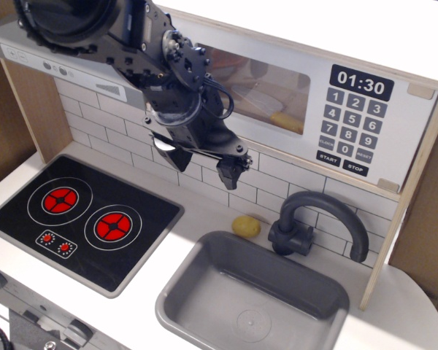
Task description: Close microwave
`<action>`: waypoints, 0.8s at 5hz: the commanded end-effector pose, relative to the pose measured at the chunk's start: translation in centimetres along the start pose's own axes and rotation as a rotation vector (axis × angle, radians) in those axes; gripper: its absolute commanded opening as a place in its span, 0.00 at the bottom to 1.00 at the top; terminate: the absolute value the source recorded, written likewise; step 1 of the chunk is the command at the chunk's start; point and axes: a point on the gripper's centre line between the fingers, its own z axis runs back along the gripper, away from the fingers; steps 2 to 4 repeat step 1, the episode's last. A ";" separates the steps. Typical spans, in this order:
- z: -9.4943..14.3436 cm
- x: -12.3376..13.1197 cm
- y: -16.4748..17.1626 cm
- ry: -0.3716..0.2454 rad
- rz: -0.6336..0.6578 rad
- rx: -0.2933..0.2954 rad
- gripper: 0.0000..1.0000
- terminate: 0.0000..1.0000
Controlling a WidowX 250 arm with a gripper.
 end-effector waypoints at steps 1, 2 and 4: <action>1.9 0.9 0.4 -0.043 -0.002 0.004 1.00 1.00; 1.9 0.9 0.4 -0.043 -0.002 0.004 1.00 1.00; 1.9 0.9 0.4 -0.043 -0.002 0.004 1.00 1.00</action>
